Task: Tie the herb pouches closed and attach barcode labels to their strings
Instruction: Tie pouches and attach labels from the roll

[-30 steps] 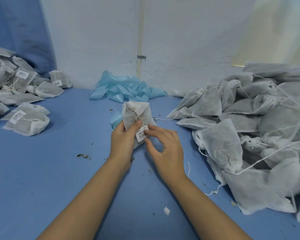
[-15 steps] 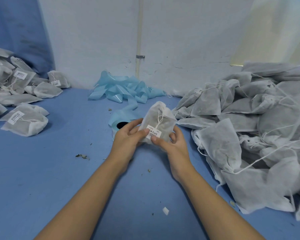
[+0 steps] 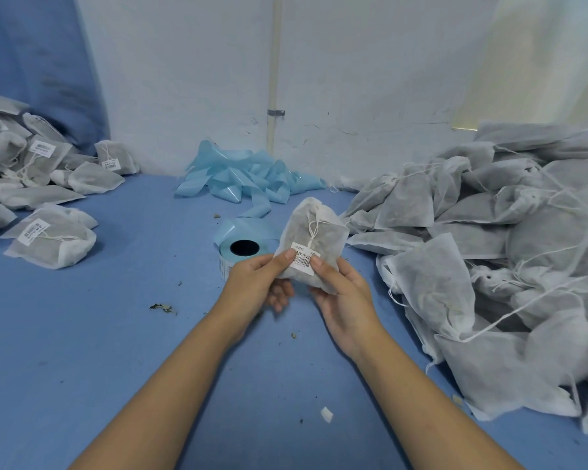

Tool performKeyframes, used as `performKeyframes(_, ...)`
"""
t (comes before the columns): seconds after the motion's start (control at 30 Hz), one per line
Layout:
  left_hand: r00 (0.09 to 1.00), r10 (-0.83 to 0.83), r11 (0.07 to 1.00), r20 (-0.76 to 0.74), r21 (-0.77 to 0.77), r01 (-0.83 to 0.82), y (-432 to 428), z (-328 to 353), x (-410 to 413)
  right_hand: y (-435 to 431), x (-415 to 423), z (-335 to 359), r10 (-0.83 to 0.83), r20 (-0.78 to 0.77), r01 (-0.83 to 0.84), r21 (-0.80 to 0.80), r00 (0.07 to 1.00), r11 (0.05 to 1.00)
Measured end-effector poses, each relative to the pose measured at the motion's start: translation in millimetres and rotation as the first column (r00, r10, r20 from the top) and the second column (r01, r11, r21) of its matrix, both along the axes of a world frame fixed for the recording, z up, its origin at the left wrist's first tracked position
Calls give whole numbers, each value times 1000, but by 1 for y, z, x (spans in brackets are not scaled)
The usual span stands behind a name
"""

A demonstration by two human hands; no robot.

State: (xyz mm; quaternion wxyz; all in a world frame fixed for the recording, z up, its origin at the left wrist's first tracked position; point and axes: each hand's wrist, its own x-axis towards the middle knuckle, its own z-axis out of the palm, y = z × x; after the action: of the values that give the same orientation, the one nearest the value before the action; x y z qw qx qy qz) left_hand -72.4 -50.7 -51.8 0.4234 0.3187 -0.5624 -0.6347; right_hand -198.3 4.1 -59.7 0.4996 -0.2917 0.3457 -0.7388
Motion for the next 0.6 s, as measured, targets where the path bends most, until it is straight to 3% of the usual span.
performKeyframes(0.1,998,59,998,-16,22,-59,1,1,1,0,0,-1,4,-17,-4,27,1000,1000)
performKeyframes(0.17,959,160,983,-234,127,-133,0,10,1,0,0,-1,-1,-32,3,75,999,997)
performKeyframes(0.23,804,199,968,-560,242,-71,-7,21,7,1,0,-1,5,-72,3,111,997,994)
performKeyframes(0.3,667,186,967,-721,254,4,-14,28,15,1,0,-1,24,-106,-10,124,994,992)
performKeyframes(0.33,663,179,969,-727,248,10,-15,29,18,1,0,-1,31,-119,-15,128,992,992)
performKeyframes(0.47,826,137,982,-546,183,-42,-10,24,15,0,0,-2,23,-109,-7,146,994,989)
performKeyframes(0.6,983,76,995,-167,-43,-84,4,24,0,-2,-3,-3,6,-2,-5,150,1000,989)
